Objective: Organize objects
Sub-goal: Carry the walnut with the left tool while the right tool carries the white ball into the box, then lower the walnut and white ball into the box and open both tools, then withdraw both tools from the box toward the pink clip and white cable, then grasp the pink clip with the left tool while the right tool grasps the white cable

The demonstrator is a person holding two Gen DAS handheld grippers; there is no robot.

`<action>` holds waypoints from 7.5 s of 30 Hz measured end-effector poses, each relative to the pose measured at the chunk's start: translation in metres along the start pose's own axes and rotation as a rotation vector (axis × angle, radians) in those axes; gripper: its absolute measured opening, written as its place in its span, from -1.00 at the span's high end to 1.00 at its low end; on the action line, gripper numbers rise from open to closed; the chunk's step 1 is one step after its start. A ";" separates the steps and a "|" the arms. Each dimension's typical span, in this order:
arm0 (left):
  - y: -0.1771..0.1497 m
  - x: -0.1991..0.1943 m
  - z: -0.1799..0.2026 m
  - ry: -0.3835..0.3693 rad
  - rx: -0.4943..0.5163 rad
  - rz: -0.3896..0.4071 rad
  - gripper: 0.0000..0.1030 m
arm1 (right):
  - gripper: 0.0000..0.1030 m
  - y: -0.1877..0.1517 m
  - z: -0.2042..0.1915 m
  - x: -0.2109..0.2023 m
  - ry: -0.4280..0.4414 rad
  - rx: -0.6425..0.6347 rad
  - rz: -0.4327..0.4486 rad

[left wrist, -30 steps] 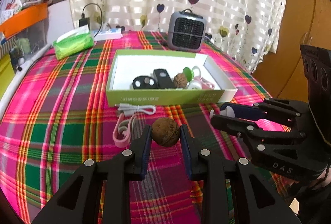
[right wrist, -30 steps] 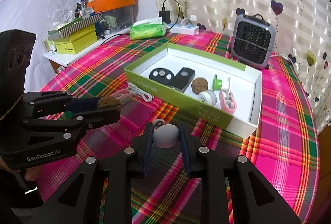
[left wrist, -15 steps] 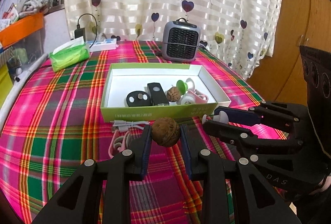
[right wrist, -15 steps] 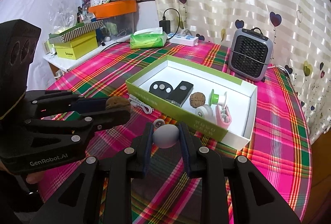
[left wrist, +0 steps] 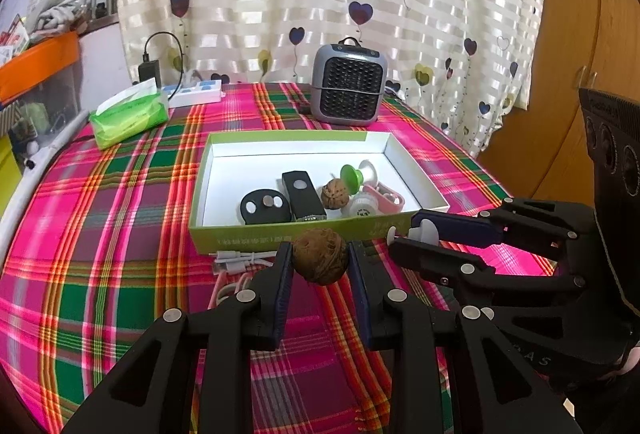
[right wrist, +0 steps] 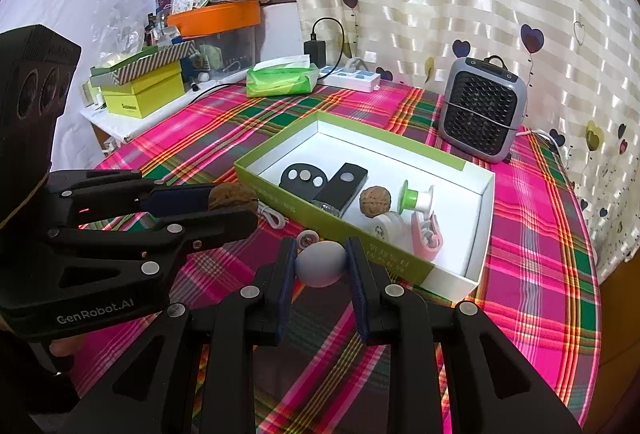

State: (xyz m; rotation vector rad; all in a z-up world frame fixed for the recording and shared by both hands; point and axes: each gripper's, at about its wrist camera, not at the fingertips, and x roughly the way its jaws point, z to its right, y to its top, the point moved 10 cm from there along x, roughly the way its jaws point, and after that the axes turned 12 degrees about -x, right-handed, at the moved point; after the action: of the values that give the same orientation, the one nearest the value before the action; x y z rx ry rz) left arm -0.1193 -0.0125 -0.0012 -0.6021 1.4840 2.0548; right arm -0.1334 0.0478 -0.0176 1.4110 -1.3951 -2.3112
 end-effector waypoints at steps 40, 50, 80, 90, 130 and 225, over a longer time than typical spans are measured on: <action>0.042 0.054 -0.009 0.051 0.033 0.005 0.51 | 0.49 0.013 0.043 0.041 -0.029 0.041 -0.026; 0.039 0.071 -0.018 0.064 0.030 -0.026 0.51 | 0.49 0.010 0.045 0.060 -0.019 0.052 -0.056; 0.031 0.085 -0.023 0.066 0.019 -0.077 0.50 | 0.42 0.009 0.040 0.070 -0.024 0.014 -0.069; 0.034 0.074 -0.020 0.060 0.007 -0.051 0.50 | 0.37 0.011 0.038 0.061 -0.030 0.007 -0.061; 0.002 -0.003 -0.012 0.065 0.010 0.021 0.51 | 0.36 0.009 -0.013 -0.002 -0.055 -0.045 0.004; -0.020 0.022 -0.106 0.170 -0.122 -0.097 0.58 | 0.21 0.006 -0.037 0.092 0.146 -0.005 -0.154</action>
State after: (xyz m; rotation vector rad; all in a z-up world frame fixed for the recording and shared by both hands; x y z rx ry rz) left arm -0.1178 -0.1051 -0.0608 -0.8989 1.3984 2.0720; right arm -0.1603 -0.0256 -0.0797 1.7032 -1.2817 -2.2429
